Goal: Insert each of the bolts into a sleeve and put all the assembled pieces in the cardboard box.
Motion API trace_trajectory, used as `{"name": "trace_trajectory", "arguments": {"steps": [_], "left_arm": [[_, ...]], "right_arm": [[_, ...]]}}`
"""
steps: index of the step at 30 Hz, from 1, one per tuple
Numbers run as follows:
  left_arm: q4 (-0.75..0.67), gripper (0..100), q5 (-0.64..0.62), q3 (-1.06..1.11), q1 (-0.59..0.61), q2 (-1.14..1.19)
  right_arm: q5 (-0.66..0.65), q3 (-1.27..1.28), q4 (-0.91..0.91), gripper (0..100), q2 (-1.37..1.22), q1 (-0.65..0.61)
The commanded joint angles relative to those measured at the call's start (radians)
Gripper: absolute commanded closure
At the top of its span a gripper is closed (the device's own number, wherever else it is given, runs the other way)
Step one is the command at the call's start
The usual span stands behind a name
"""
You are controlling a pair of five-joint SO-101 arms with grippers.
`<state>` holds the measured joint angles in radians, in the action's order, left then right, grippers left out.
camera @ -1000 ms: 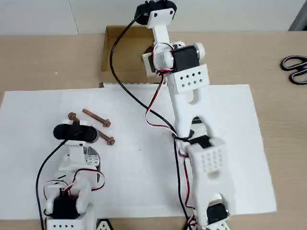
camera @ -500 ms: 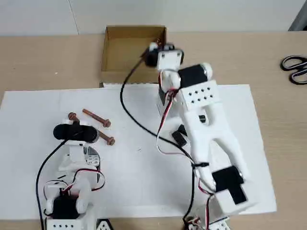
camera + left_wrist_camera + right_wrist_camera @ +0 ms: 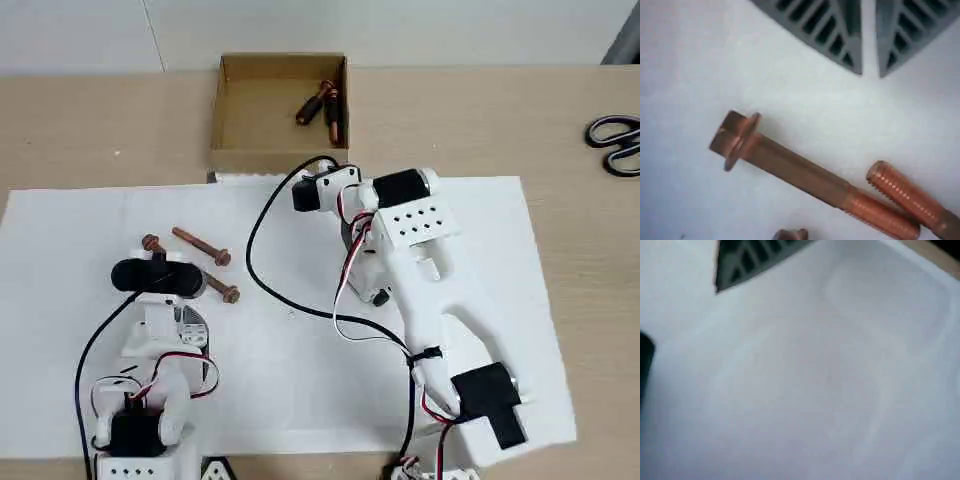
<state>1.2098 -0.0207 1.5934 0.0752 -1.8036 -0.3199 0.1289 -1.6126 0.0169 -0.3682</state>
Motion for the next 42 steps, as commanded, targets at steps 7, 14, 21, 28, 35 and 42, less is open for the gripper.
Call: {"name": "trace_trajectory", "arguments": {"steps": [7, 14, 21, 28, 35, 42], "left_arm": [[-0.025, 99, -0.006, -0.002, 0.006, -0.009], [-0.025, 99, -0.006, -0.002, 0.006, -0.009], [-0.025, 99, -0.006, -0.001, 0.006, -0.009], [-0.025, 99, -0.006, -0.001, 0.006, -0.009], [-0.025, 99, -0.006, -0.001, 0.006, -0.009], [-0.025, 99, -0.006, -0.001, 0.006, -0.009]], "right_arm": [[-0.014, 0.109, 0.199, 88.3, 0.041, 0.008], [-0.054, 0.183, 0.312, 88.3, 0.039, 0.012], [-0.054, 0.229, 0.352, 88.3, 0.038, 0.013], [-0.055, 0.232, 0.401, 88.3, -0.056, 0.013], [-0.054, 0.236, 0.427, 88.6, -0.113, 0.015], [-0.054, 0.236, 0.427, 88.7, -0.159, 0.035]]}}
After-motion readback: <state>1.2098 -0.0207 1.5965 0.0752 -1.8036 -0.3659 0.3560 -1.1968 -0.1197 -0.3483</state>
